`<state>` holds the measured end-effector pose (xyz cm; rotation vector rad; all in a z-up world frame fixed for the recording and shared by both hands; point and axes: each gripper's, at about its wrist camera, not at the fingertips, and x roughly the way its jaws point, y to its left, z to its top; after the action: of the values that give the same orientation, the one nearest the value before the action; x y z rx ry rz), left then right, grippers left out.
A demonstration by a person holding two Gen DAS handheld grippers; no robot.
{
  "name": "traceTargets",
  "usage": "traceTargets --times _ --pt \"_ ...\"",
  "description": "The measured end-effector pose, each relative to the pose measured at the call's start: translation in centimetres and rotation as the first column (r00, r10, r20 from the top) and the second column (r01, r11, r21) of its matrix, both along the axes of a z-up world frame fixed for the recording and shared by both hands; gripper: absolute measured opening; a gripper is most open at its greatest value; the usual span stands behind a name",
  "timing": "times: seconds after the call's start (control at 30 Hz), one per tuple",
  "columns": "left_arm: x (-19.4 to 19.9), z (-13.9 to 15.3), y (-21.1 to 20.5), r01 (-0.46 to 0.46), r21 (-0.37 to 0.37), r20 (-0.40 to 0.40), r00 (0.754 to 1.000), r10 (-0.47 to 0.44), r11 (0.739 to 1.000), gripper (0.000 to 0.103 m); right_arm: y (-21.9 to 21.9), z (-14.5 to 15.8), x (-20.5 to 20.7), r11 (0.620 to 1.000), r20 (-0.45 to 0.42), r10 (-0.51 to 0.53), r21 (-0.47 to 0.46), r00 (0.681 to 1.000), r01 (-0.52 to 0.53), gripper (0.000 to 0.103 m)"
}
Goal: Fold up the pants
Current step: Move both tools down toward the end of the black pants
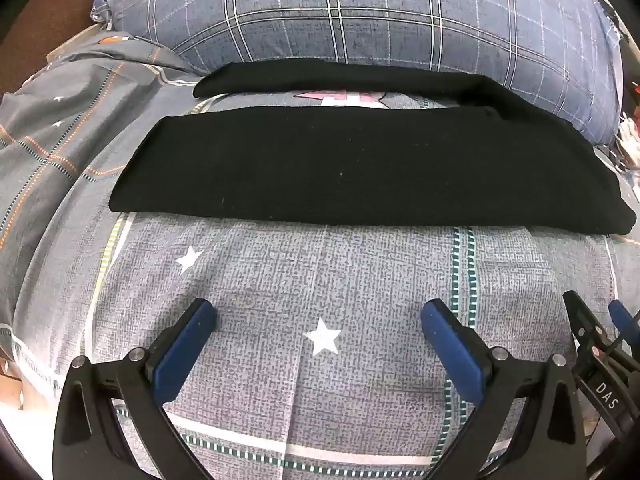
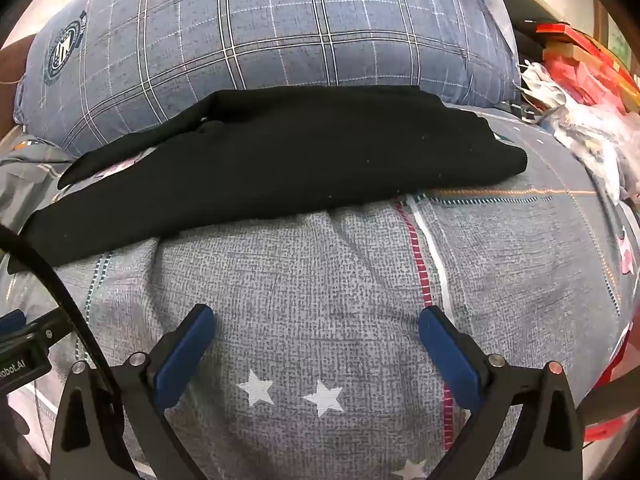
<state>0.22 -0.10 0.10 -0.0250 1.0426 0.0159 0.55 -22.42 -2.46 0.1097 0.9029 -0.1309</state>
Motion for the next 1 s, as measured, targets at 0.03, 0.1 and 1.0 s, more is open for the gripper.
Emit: traceTargets --times 0.03,0.1,1.0 --pt "0.0 0.0 0.0 0.000 0.000 0.000 1.000 0.000 1.000 0.103 0.0 0.0 0.0 1.000 0.001 0.000 -0.001 1.000 0.000 0.103" --pt "0.0 0.0 0.0 0.000 0.001 0.000 1.000 0.000 1.000 0.103 -0.1 0.0 0.1 1.000 0.003 -0.001 -0.002 1.000 0.001 0.103" --pt "3.7 10.5 6.1 -0.049 -0.028 0.111 0.992 0.052 0.998 0.088 -4.8 6.9 3.6 0.996 0.062 0.051 0.063 0.997 -0.055 0.102"
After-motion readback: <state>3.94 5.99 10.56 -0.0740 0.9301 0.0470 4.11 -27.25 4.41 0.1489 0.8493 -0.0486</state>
